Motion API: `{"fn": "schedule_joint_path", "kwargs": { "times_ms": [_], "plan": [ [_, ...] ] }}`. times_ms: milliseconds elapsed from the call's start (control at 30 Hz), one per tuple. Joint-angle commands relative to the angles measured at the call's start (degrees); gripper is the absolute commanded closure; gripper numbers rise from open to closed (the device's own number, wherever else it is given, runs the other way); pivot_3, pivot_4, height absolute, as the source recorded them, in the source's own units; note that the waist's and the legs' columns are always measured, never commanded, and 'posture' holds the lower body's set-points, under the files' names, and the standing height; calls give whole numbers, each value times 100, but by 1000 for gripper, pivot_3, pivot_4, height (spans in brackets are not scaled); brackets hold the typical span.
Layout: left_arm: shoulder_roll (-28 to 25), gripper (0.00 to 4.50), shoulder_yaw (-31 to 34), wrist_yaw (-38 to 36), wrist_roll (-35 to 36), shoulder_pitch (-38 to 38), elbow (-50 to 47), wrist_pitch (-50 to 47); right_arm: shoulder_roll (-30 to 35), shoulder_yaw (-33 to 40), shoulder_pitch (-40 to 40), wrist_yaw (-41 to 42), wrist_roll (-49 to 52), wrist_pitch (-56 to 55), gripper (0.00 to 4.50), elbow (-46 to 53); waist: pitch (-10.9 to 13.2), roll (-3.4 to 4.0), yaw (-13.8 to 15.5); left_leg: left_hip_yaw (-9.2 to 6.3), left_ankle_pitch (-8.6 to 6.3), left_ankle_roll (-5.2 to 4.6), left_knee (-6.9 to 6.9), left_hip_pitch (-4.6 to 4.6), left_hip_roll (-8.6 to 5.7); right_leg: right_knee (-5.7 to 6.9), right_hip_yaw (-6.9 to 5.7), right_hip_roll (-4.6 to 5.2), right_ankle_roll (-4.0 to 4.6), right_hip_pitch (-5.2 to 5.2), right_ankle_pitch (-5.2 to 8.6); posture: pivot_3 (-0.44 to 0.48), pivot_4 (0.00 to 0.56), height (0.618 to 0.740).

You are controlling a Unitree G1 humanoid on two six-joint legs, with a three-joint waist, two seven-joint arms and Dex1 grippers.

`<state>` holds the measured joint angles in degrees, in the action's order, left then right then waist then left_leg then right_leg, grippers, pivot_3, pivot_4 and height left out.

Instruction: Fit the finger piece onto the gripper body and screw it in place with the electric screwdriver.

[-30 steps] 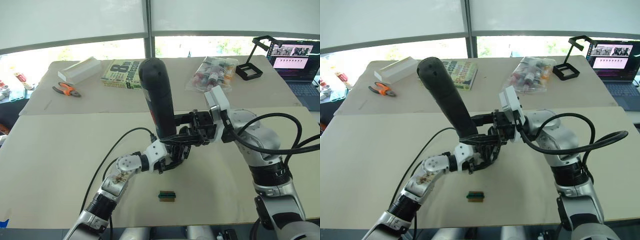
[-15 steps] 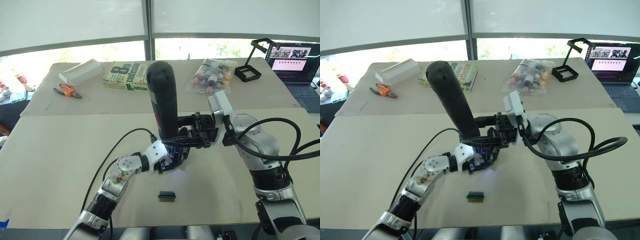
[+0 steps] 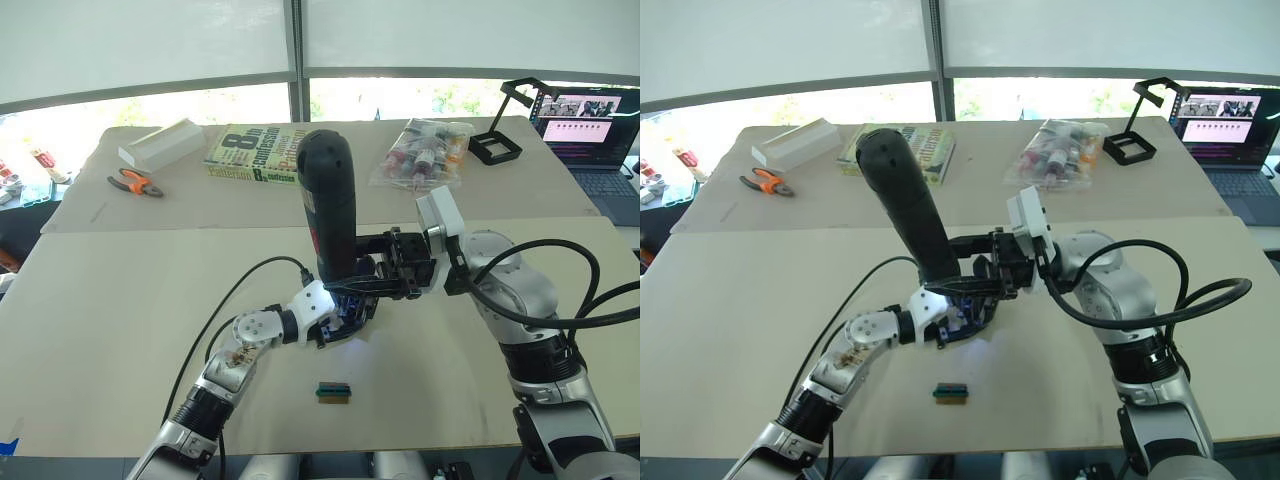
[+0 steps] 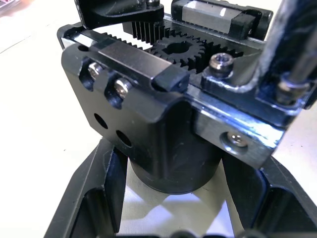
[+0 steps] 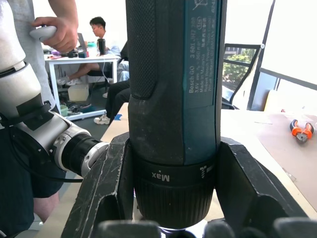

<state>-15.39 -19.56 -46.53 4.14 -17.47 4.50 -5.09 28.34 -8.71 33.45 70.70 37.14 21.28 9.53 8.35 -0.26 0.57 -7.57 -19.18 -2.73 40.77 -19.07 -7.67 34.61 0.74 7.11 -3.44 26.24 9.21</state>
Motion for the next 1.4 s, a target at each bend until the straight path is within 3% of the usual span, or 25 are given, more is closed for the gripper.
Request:
{"fn": "schedule_joint_path", "kwargs": {
  "times_ms": [33, 400, 533, 733, 1200, 1333, 1367, 1400],
  "plan": [
    [-4, 2218, 45, -64, 56, -122, -161, 115, 217, -273, -236, -70, -591, 88, 2621, -412, 0, 0, 1, 0, 0, 0, 0, 0, 0, -1, 0, 0, 0, 0, 0, 0, 150, 740],
    [24, 2218, 53, -75, 60, -172, -94, 116, 218, -167, -91, -104, -433, 160, 2621, -199, 0, 0, 10, 0, 0, 0, 0, 0, 1, -5, 0, -2, 0, -2, 0, 0, 150, 740],
    [36, 2218, 44, -81, 56, -181, -60, 107, 149, 80, 185, -243, -71, 325, 2621, 233, 0, 0, 10, 0, 0, 0, 1, -5, 1, -6, 1, -2, 1, 2, -1, 0, 150, 740],
    [44, 2218, 16, -81, 14, -155, 154, 49, 11, 738, 859, -608, 1234, 1081, 2621, 1081, 12, -1, 11, 0, 0, 0, 3, -40, -1, -8, 1, 0, 4, 36, -3, 0, 150, 740],
    [47, 2218, 75, -58, 27, -240, 266, -168, 53, 1126, 795, -1113, 1973, 1613, 2621, 1389, 11, -3, 13, 6, 0, -1, 8, -61, 1, -21, -1, -2, 2, 51, -18, 0, 150, 740],
    [-352, 278, 338, -209, 266, 69, -404, -537, 524, 1744, 1334, -1801, 3301, 2553, 2621, 1177, 11, -3, 4, 6, 0, -1, 8, -69, 1, -24, -1, -2, 3, 58, -19, 0, 150, 740],
    [-524, 0, 437, -263, 365, 202, -681, -657, 735, 1899, 1431, -2045, 3751, 2880, 2621, 1049, 11, -3, -10, 6, 0, -1, 5, -69, 2, -26, -1, -3, 3, 59, -19, 0, 150, 740],
    [-708, 0, 541, -336, 484, 346, -970, -772, 972, 2025, 1480, -2256, 4184, 3183, 2621, 916, 11, -3, -15, 7, -1, -1, 0, -70, 6, -29, 0, -4, 4, 64, -20, 0, 150, 740]
  ]
}}
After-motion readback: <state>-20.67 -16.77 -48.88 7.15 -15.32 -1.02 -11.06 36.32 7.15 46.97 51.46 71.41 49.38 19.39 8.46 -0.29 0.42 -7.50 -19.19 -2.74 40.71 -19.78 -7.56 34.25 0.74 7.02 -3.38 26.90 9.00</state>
